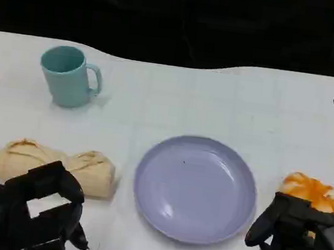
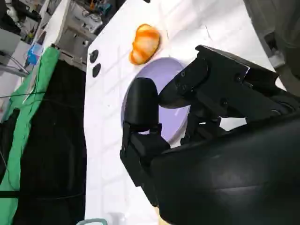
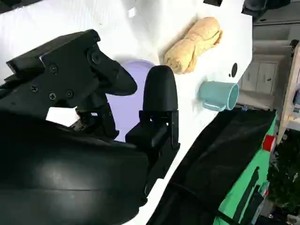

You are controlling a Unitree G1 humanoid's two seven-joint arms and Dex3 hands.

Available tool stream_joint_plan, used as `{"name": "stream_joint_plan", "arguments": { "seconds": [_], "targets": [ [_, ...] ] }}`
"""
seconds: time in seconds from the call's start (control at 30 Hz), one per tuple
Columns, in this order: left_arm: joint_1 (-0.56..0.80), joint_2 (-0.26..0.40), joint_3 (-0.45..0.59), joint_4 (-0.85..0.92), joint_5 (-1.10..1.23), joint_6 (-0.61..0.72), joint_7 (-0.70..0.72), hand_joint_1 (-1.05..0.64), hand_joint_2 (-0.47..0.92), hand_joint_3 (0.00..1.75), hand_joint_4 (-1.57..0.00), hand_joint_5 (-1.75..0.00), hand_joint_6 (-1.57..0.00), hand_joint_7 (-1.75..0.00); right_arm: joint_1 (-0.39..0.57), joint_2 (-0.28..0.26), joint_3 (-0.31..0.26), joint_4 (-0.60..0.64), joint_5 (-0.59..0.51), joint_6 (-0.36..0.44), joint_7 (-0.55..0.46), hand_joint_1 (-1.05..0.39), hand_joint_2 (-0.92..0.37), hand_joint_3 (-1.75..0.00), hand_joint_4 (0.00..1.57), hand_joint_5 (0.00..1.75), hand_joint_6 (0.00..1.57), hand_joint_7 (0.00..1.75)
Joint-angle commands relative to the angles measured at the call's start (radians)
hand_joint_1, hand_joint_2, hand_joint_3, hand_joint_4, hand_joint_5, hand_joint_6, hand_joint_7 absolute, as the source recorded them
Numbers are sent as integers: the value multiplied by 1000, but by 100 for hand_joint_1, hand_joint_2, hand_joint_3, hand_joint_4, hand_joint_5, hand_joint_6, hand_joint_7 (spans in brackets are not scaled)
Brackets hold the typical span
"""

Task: Grasp the towel on the left side of the plate with the left hand and place it into the plate.

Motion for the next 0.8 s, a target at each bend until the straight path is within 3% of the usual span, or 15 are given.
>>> {"name": "stream_joint_plan", "arguments": {
  "seconds": [0.03,0.8],
  "targets": [
    [-3,19,1,6,10,-19,-5,-8,68,110,-74,-175,-66,-157,-4,-8,3,-6,2,-2,3,-9,-57,-108,73,169,67,139],
    [-4,26,4,2,1,-22,6,-8,66,111,-69,-174,-65,-153,-4,-7,-1,-2,8,-12,12,-9,-57,-108,74,170,67,138]
  ]
}}
